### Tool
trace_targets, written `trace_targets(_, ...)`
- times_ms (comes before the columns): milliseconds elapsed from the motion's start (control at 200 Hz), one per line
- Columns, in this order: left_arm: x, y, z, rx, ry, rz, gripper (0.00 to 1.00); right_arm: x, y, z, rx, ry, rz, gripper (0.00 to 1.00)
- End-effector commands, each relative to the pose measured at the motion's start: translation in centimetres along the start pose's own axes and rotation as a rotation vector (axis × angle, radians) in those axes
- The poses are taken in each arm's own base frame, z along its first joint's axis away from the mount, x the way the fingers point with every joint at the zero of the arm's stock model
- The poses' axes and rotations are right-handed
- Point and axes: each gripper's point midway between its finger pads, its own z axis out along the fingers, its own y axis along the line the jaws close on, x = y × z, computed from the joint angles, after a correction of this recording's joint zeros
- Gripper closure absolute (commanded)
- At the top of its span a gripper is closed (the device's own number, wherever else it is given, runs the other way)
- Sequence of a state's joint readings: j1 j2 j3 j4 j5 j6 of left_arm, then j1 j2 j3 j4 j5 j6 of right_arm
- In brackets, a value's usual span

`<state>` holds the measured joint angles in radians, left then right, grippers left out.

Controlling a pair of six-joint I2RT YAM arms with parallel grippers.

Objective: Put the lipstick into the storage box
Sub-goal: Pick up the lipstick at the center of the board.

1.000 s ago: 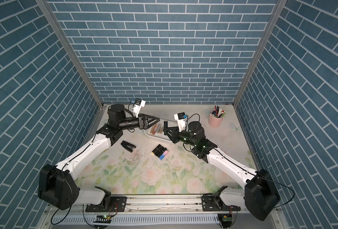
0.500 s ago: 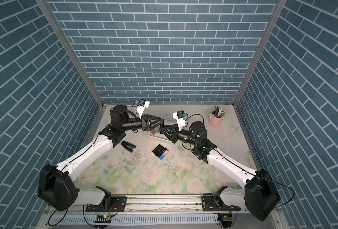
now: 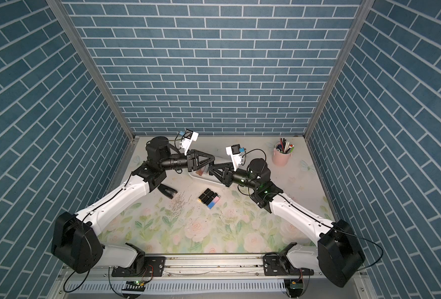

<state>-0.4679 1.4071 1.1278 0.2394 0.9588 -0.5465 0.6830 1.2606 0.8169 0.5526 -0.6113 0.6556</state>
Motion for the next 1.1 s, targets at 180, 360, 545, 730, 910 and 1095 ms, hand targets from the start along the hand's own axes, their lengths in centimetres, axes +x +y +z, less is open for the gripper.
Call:
trace_targets(180,0.7,0.3,0.7,0.010,0.050,-0.001,0.88,-0.9,1.1,0.0,-0.044,-0.029,-0.037,0.84)
trace_targets(360,1.0,1.0,0.7,-0.017,0.061,-0.004,0.96,-1.4,1.3,0.0,-0.039,-0.040,-0.044,0.57)
trace_targets(545,1.0,2.2,0.8,-0.083,0.078,0.001,0.97,-2.1,1.1,-0.3,-0.001,-0.047,-0.067,0.37)
trace_targets(730,0.8,5.6,1.0,-0.243,0.106,0.003,0.97,-2.0,-1.2,-2.3,0.152,-0.048,-0.061,0.30)
trace_targets(910,1.0,10.7,1.0,-0.468,0.151,0.029,0.96,-0.6,-8.2,-6.5,0.593,0.006,0.011,0.30)
trace_targets(1095,2.5,16.5,1.5,-0.694,0.223,0.045,0.96,4.0,-12.9,-8.9,0.832,0.163,0.091,0.30)
